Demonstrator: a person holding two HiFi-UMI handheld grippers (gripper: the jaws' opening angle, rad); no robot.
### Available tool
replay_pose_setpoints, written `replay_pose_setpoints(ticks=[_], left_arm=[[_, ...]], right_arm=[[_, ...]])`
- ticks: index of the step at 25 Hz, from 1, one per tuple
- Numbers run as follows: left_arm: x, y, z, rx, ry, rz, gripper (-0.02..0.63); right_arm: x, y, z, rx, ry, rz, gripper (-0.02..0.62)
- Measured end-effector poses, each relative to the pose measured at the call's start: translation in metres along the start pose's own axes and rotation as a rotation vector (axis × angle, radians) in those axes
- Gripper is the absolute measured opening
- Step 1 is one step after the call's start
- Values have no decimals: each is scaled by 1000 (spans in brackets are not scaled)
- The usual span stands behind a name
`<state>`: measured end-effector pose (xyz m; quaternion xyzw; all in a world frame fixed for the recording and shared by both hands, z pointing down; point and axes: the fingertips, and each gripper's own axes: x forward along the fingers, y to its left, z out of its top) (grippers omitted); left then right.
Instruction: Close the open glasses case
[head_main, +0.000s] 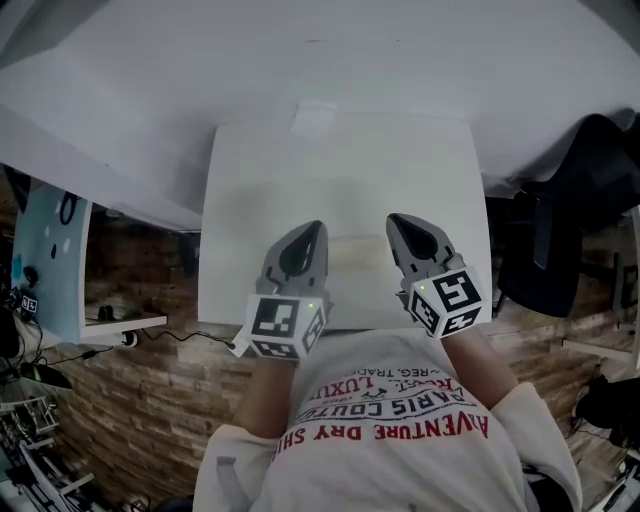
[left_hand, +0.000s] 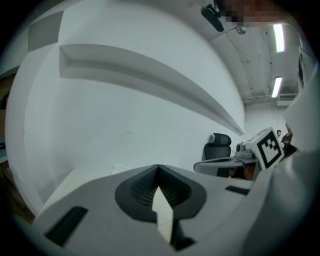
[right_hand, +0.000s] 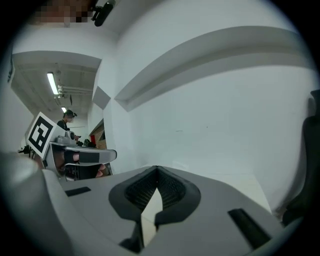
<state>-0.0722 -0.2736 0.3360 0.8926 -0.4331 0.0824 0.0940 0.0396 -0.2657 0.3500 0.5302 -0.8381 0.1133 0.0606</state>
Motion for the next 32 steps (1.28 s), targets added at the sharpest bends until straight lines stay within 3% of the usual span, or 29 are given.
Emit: replay_pose_setpoints(ticks=[32], left_arm=[[10,7,-19,-31,34,6,-3]], right_arm=[[5,-8,-20,21,59,-34,11]])
